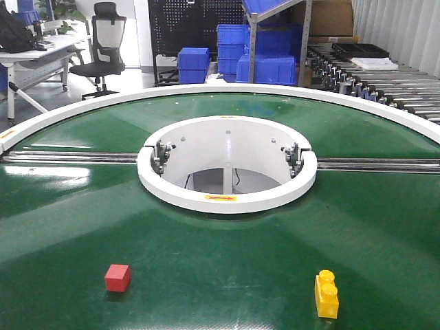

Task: Pick red and yellow blocks into blue bin
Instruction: 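Move the right gripper toward the yellow toy brick on the table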

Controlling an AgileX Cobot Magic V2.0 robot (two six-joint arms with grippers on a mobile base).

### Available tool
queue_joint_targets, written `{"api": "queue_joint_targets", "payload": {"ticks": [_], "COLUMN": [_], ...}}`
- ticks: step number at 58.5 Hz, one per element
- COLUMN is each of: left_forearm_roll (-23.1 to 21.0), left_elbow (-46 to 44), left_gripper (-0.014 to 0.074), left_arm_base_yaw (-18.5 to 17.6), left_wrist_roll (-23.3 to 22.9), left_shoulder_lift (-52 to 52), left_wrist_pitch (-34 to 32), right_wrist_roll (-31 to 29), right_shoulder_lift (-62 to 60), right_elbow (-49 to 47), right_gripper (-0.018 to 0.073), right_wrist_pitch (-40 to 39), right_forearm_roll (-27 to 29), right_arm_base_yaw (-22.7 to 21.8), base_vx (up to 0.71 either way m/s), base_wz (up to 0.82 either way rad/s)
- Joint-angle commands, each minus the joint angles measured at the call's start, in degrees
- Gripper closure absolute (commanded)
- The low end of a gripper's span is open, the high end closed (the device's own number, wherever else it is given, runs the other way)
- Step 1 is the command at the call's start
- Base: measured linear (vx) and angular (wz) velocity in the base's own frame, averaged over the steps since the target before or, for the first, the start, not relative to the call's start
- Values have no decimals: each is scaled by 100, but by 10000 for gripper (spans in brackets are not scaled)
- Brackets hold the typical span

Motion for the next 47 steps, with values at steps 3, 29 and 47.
{"api": "queue_joint_targets", "payload": {"ticks": [3,29,47], "left_forearm_roll": [-51,7,-5], "left_elbow": [-1108,-1893,-1521], "left_gripper": [559,559,559], "left_arm_base_yaw": [-3,-3,-3], "left_wrist_roll": [-53,-36,-44], "left_shoulder_lift": [425,2409,2819], "left_wrist_pitch": [279,2867,2882], "right_wrist_roll": [-358,-405,-453], "right_shoulder_lift": [641,2852,3868], "right_elbow": [-1058,-1967,-1967], "right_gripper": [569,569,514], "right_wrist_pitch": [693,3201,3563], "right_forearm_roll": [-79,520,381], "right_arm_base_yaw": [-30,-30,-30], "base_vx": [0,0,0], "base_wz": [0,0,0]}}
